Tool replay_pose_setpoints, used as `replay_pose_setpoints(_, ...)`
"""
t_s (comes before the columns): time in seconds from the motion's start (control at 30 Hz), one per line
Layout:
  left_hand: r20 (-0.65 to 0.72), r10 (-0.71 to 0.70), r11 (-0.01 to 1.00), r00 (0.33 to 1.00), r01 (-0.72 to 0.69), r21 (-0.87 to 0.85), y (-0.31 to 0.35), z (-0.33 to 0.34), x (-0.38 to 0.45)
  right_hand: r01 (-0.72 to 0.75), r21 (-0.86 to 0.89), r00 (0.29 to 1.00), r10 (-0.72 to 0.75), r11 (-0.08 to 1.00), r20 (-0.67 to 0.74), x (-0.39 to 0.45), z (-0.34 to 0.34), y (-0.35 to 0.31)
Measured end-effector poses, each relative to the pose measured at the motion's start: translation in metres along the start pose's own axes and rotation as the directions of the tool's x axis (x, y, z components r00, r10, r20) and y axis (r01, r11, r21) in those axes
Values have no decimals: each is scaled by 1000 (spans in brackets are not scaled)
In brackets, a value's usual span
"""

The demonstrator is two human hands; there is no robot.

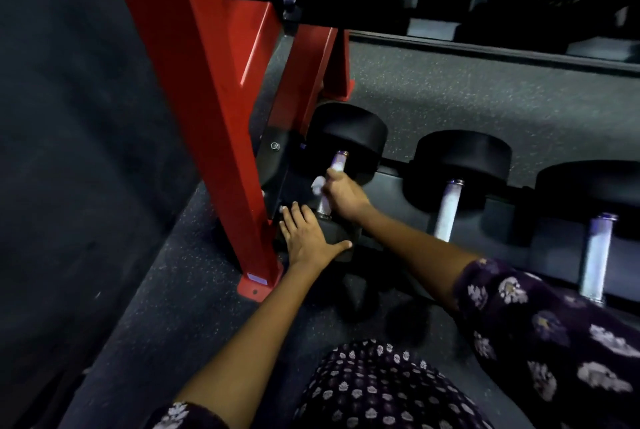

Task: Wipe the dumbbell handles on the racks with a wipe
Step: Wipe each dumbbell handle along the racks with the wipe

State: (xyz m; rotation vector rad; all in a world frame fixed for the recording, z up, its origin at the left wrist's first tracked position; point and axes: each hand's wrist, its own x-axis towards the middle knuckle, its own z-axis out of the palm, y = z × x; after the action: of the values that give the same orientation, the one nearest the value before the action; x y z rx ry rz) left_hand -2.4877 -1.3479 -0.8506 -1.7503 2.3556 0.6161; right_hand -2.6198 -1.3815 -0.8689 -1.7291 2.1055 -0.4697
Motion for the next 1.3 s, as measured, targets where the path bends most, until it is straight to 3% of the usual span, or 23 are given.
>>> replay_pose_setpoints(0.07,-1,-10,1000,1000,10,12,1,-1,0,-8,24,992,5,1000,124,-14,7,1)
replay_pose_setpoints(0.13,-22,-11,1000,1000,11,29,0,-1,0,-125,186,979,91,975,181,-17,8,5)
replay_pose_setpoints(0.3,-8,189,977,982,-188,97,31,9,-11,-262,397,961,277,880,19,-50,-15,28)
replay_pose_setpoints(0.5,117,314,949,942,-311,-49,105,35,-28,-317,318,907,384,893,-173,-106,-60,94)
replay_pose_setpoints(0.63,175,376,922,910,-348,-172,134,53,-45,-396,244,834,458,885,-307,-138,-75,136)
replay_pose_setpoints(0.9,70,418,891,906,-394,-227,143,75,-52,-481,174,849,507,859,-153,-151,-69,151)
replay_pose_setpoints(1.0,-43,441,864,897,-437,-249,142,81,-52,-436,254,848,489,863,-204,-143,-75,150)
replay_pose_setpoints(1.1,-140,433,846,891,-455,-277,140,86,-54,-339,180,922,364,924,-130,-152,-63,141)
replay_pose_setpoints(1.2,-113,421,873,900,-436,-220,140,88,-54,-272,121,959,279,955,-47,-159,-62,145)
replay_pose_setpoints(1.3,-59,390,901,919,-394,-181,141,88,-55,-353,205,911,386,913,-147,-130,-79,156)
